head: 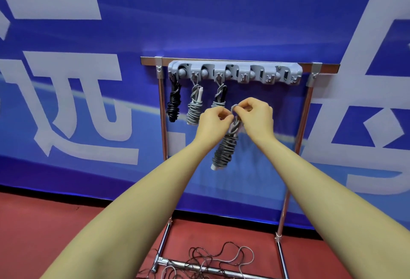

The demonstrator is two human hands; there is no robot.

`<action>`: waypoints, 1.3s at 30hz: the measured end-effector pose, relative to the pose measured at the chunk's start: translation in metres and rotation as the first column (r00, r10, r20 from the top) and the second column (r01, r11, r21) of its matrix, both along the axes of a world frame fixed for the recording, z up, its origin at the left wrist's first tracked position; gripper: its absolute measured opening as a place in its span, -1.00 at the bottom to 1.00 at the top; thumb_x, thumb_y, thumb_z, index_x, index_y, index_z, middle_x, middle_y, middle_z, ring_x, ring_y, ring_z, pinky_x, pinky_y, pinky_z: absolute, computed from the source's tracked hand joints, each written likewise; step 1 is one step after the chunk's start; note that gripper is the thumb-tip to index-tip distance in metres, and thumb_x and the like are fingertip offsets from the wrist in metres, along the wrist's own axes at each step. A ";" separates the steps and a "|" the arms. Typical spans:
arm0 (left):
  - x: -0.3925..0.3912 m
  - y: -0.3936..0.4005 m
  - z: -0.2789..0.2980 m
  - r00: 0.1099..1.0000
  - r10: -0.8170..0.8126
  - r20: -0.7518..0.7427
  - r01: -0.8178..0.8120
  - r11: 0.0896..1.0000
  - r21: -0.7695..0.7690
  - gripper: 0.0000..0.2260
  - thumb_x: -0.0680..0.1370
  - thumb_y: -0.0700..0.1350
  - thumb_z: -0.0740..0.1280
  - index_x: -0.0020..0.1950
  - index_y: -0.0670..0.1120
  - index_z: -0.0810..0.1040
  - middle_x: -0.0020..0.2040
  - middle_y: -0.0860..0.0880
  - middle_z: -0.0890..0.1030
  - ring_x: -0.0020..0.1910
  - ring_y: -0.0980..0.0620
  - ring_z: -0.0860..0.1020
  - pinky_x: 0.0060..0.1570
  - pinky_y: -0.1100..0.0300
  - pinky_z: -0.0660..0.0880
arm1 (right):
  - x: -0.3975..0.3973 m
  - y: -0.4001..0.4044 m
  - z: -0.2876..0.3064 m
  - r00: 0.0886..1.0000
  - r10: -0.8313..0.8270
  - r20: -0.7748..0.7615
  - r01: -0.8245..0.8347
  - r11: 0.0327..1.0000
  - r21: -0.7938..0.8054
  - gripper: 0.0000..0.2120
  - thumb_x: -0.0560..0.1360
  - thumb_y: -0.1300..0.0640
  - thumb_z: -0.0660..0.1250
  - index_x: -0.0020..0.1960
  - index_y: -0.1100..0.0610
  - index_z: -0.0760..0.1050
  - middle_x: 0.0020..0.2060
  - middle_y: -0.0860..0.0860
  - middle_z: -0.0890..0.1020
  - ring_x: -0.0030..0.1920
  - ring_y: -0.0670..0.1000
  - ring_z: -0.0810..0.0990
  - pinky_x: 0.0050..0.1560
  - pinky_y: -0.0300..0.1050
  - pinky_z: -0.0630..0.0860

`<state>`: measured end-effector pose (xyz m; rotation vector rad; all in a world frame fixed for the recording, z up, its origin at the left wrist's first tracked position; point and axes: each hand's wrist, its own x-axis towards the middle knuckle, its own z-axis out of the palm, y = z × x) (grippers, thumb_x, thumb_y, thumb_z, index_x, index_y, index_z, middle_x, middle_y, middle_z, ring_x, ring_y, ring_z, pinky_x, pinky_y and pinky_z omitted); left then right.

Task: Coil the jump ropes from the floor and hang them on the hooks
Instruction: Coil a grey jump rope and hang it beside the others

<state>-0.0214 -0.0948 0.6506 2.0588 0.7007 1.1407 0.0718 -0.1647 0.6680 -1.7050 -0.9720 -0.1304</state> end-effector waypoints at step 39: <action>0.030 0.069 -0.053 0.993 0.044 -0.109 -0.063 0.983 -0.173 -0.89 0.50 -0.24 0.19 -0.13 -0.07 0.48 -0.15 -0.07 0.60 -0.09 -0.13 0.60 -0.08 -0.01 0.57 | 0.033 0.071 -0.079 0.993 0.012 -0.113 -0.002 0.997 0.083 -0.82 0.47 0.36 0.16 -0.06 0.11 0.41 -0.04 0.04 0.49 -0.07 0.01 0.45 -0.05 -0.13 0.39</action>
